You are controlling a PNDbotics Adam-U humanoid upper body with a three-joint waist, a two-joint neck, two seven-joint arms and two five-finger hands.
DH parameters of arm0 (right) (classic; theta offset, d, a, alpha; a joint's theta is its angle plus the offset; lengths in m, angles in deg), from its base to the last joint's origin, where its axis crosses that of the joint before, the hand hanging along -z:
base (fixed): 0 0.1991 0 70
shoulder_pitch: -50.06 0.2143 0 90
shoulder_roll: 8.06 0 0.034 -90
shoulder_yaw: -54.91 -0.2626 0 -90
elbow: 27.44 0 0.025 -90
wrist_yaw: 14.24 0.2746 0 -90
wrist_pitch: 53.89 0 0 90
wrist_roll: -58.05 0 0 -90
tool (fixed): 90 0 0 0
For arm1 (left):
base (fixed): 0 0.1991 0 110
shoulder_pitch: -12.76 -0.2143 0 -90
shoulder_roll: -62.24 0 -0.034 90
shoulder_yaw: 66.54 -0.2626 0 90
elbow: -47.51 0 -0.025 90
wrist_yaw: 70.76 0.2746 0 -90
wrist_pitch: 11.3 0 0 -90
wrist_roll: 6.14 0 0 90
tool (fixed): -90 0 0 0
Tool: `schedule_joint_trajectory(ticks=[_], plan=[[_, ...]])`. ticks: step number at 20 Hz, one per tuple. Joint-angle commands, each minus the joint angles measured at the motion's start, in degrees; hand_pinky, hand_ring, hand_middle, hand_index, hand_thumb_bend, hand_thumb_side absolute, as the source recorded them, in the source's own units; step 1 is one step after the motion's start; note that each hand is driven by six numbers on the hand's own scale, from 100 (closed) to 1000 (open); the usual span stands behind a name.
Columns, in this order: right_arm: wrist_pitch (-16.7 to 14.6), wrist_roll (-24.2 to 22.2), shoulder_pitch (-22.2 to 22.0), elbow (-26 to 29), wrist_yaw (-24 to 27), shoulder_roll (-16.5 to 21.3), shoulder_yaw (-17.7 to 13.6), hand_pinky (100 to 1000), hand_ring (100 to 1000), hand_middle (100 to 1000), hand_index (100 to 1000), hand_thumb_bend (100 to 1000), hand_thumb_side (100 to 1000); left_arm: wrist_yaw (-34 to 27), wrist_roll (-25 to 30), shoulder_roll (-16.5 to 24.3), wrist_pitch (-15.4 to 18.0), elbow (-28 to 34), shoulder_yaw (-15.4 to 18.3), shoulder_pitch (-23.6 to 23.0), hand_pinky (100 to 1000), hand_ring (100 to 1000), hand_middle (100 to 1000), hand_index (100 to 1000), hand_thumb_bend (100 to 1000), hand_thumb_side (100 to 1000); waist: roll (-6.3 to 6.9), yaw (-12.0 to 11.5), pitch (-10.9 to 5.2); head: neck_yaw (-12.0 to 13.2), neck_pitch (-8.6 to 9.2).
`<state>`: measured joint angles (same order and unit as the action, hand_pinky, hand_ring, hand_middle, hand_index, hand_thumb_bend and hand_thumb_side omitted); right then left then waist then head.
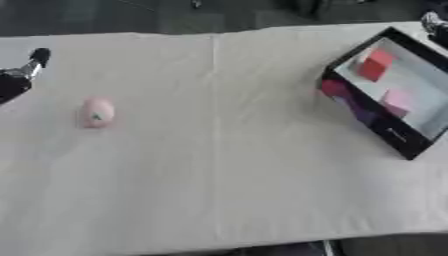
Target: Pick up the objects with one hand, pass them to the other hand, and then place them into the box on the other side of the table.
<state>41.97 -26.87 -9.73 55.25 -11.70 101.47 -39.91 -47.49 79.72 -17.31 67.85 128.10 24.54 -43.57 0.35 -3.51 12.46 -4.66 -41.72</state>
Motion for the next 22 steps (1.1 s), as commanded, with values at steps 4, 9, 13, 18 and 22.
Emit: schedule_joint_trajectory(ticks=[4, 9, 13, 18, 22], plan=[[0.8, 0.6, 1.0, 1.5, 0.4, 1.9, 0.0, 1000, 1000, 997, 988, 100, 471, -0.4, 15.8, 6.6, 1.5, -3.6, -1.4, 5.1, 806, 664, 584, 783, 645, 331, 0.07, 0.2, -1.53, 1.2, -0.16], [1.1, 0.4, 0.9, 1.2, 0.0, 1.6, 0.4, 1000, 1000, 994, 984, 100, 467, 4.0, 29.2, 8.0, 5.9, -11.3, -4.9, 10.9, 809, 707, 616, 781, 690, 267, 0.08, 0.4, -1.85, 2.6, -0.81], [1.3, 0.4, 1.0, 1.0, -0.1, 1.2, 0.6, 1000, 1000, 992, 981, 100, 471, 6.3, 39.0, 6.9, 9.5, -17.9, -7.1, 14.9, 813, 734, 642, 779, 719, 263, 0.16, 0.5, -2.00, 3.2, -0.87], [1.4, 0.1, 1.2, 0.7, -0.4, 0.8, 0.9, 1000, 1000, 989, 977, 100, 472, 12.1, 46.2, 4.5, 12.9, -23.2, -8.9, 18.5, 807, 750, 667, 769, 764, 289, 0.14, 0.7, -2.16, 3.6, -0.93], [1.4, -0.1, 1.2, 0.5, -0.5, 0.4, 1.1, 1000, 1000, 985, 972, 100, 479, 18.2, 48.4, 2.3, 14.5, -26.3, -9.6, 20.6, 799, 768, 690, 781, 778, 271, 0.11, 0.9, -2.24, 4.0, -0.92]])
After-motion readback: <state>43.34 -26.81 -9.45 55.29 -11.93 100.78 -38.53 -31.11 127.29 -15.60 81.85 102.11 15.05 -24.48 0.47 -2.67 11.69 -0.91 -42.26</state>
